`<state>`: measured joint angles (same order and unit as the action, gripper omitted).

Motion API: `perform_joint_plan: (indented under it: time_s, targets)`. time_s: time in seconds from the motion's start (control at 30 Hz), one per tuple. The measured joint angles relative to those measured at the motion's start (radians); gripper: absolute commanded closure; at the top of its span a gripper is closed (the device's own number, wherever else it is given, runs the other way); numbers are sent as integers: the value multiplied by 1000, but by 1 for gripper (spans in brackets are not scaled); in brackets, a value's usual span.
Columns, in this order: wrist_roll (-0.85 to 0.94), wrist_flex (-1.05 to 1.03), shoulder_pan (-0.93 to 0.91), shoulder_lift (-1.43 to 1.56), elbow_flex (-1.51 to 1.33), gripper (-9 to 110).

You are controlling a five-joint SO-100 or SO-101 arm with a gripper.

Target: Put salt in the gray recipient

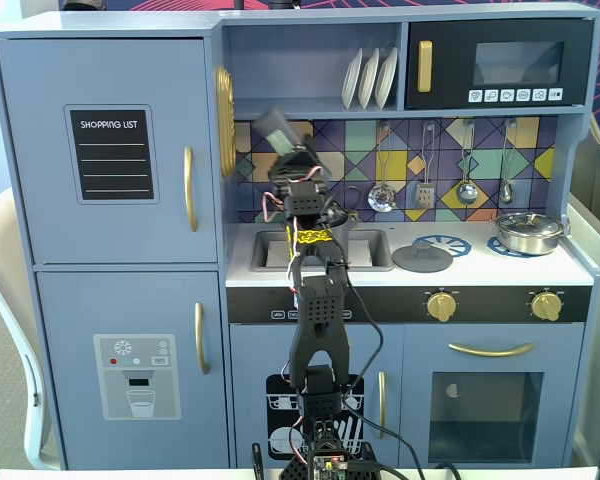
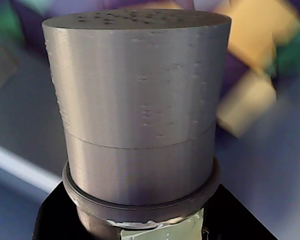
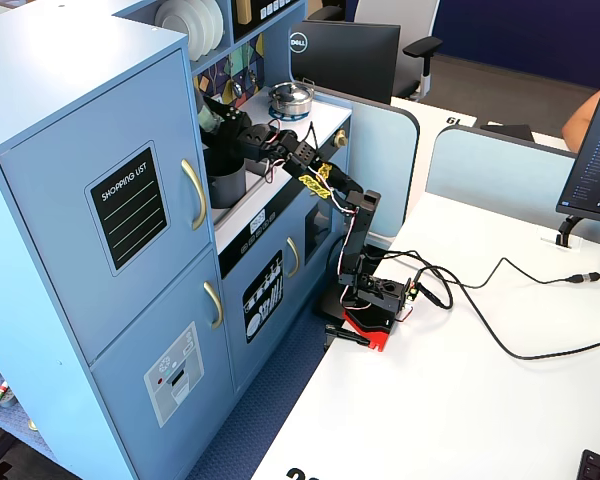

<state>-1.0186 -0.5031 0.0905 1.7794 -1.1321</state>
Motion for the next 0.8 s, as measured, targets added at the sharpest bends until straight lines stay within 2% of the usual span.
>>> perform_joint_plan:
  time_s: [0.3, 0.67, 0.8]
  targets:
    - [25, 9, 20, -61, 127, 101]
    - [-29, 9, -126, 32, -216, 101]
    - [-34, 9, -121, 44, -242, 101]
